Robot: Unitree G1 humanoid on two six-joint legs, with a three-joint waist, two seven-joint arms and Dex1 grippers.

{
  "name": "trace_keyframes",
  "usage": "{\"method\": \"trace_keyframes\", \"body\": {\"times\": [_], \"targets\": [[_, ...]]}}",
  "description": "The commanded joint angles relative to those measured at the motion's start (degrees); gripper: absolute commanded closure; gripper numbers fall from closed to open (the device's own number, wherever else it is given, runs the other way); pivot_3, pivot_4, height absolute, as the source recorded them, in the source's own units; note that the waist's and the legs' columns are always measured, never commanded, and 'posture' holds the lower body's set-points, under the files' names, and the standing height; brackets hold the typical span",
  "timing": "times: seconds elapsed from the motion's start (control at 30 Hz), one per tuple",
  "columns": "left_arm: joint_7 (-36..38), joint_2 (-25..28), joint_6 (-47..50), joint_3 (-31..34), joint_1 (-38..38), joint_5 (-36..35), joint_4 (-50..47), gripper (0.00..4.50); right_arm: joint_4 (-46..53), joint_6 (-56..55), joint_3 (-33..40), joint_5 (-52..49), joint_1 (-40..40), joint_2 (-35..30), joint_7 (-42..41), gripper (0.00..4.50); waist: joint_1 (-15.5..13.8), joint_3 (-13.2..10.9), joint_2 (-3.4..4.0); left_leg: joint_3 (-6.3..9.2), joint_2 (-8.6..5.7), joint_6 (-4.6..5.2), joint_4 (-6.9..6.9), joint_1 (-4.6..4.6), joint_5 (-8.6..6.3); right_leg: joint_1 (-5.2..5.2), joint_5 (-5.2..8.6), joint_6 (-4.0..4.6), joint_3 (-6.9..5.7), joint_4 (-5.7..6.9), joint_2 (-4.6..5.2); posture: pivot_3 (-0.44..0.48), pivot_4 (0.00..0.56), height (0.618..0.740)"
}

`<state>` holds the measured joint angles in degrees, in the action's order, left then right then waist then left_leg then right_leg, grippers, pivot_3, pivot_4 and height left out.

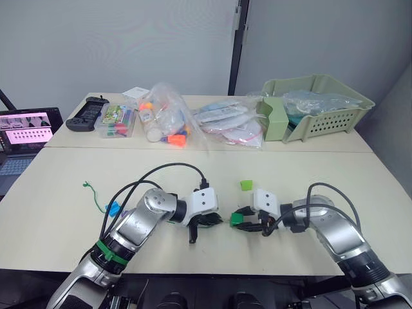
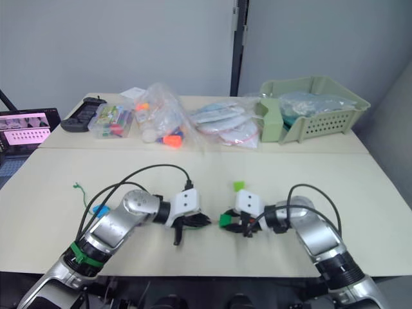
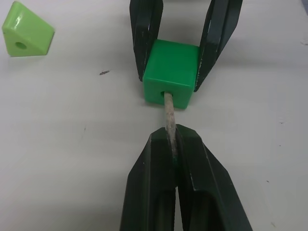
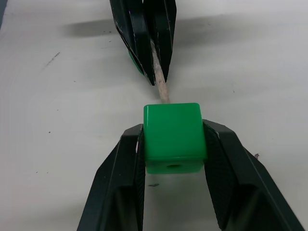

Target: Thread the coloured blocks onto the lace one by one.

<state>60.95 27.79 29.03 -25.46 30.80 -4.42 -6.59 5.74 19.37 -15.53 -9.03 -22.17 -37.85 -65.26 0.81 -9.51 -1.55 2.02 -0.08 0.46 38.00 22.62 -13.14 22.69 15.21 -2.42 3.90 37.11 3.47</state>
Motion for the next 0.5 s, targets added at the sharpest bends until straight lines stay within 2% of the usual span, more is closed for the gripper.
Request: {"method": "trace_keyframes", "body": {"times": [0.03, 0.5], "targets": [[0.40, -1.59, -1.05, -1.00, 1.22, -0.54, -1.39, 4.50, 2.94, -0.31, -0.46, -0.47, -1.04, 0.89, 0.12, 3.34, 0.00, 0.00, 0.00, 0.00, 0.00, 0.00, 0.00, 0.00, 0.00, 0.00, 0.00, 0.00, 0.00, 0.00, 0.00, 0.000, 0.150, 0.740], [2.71, -8.34, -5.21, -2.47, 2.46, -2.38, 1.54, 4.50, 5.92, 1.99, -1.87, -0.05, -0.87, 3.00, 0.60, 3.34, -0.24, 0.01, 0.01, 0.01, -0.03, 0.00, 0.07, -0.01, 0.00, -0.07, -0.01, -0.01, -0.02, 0.00, 0.03, 0.000, 0.150, 0.740]]}}
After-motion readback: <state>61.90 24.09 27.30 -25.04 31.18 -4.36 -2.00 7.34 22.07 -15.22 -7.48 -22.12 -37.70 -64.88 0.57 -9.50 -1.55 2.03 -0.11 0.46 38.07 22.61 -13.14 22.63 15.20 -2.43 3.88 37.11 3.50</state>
